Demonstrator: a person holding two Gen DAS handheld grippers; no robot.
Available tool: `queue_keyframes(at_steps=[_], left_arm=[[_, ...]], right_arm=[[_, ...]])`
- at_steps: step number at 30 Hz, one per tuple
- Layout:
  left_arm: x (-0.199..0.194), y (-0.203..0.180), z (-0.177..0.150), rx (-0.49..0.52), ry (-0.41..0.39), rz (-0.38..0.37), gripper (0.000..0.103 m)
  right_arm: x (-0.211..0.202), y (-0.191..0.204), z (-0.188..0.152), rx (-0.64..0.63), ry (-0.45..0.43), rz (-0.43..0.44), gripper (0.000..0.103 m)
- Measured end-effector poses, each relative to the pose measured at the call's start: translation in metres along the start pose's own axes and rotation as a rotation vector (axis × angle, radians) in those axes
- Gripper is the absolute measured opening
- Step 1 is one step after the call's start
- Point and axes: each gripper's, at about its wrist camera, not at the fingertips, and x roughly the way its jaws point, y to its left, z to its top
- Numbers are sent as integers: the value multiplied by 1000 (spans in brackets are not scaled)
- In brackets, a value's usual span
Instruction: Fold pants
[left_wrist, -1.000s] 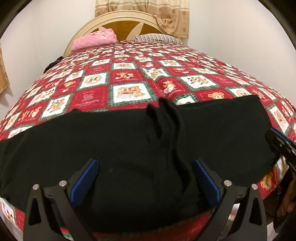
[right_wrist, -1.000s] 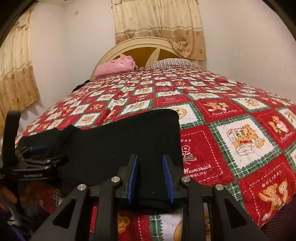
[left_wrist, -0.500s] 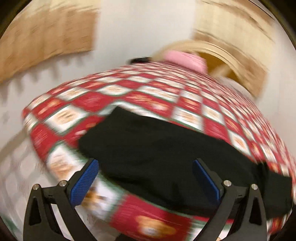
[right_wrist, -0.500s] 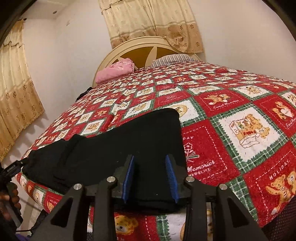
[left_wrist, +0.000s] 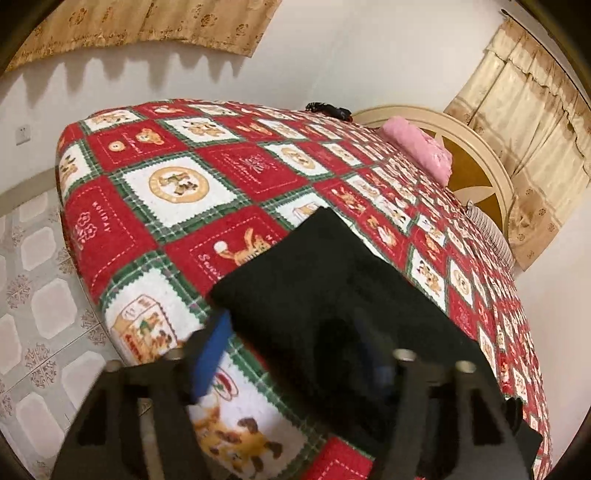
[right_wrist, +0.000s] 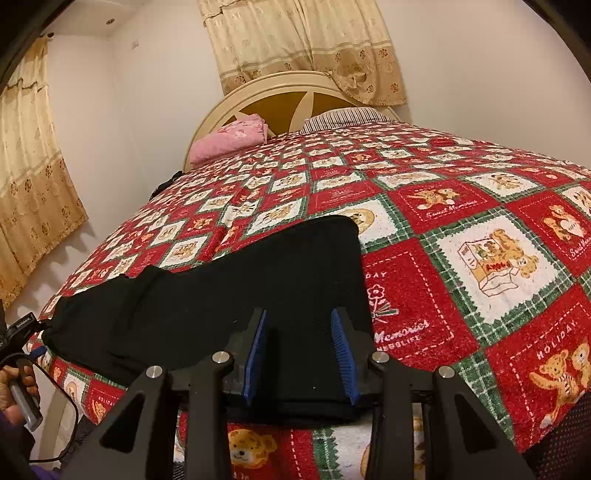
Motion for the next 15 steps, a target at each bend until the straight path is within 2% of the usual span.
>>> queue_keyframes(at_steps=[6,15], left_arm=[[-7,12,-1,-62,-25,-32,45],[-21,13,-17,-151,-22,-1,50]], right_arm=[[0,0,0,2,0,1,38],[-1,1,-1,5,2,4,38]])
